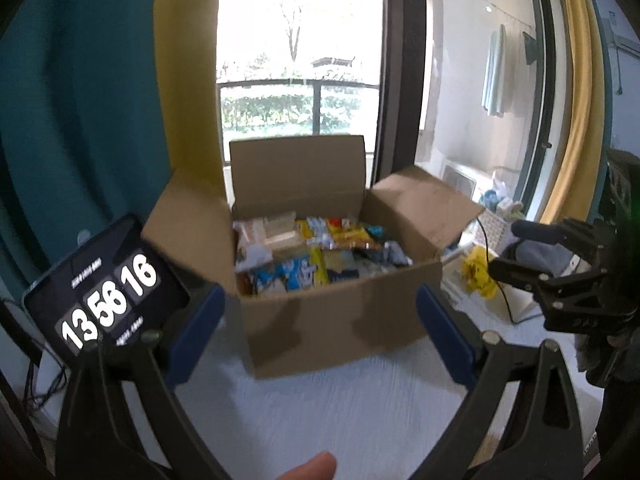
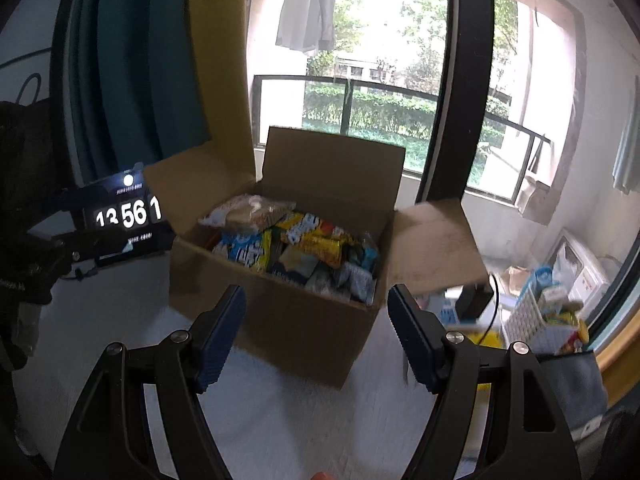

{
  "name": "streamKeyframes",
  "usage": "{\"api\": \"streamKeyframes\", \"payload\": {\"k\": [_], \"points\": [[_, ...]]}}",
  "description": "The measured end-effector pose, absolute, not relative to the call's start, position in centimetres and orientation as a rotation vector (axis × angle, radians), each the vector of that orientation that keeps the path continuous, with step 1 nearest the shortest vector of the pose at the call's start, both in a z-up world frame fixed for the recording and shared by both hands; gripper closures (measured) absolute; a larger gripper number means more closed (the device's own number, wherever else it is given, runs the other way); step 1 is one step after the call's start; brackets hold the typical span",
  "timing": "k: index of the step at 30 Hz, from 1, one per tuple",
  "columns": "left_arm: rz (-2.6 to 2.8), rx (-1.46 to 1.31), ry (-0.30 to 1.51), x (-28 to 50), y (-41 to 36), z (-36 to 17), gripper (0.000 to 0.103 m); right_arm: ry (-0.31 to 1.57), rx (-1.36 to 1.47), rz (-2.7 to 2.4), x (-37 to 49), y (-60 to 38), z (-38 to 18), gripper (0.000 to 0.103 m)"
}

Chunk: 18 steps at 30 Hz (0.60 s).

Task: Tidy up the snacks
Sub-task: 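Move both tools back from the box toward the clear pastry pack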

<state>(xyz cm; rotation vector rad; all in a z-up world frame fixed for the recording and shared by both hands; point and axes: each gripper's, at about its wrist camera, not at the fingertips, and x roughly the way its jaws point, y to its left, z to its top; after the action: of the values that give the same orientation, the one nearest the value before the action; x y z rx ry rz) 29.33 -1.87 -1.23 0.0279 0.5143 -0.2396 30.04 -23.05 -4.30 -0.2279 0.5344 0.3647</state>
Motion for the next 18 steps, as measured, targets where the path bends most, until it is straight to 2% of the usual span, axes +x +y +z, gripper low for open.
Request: {"api": "streamKeyframes", "payload": {"k": [18], "points": [[-0.304,0.026,0.647,24.3,-1.4,-8.0,0.006,0.672,-0.106,0.319,23.7,-27.0,-11.2,0.026]]}}
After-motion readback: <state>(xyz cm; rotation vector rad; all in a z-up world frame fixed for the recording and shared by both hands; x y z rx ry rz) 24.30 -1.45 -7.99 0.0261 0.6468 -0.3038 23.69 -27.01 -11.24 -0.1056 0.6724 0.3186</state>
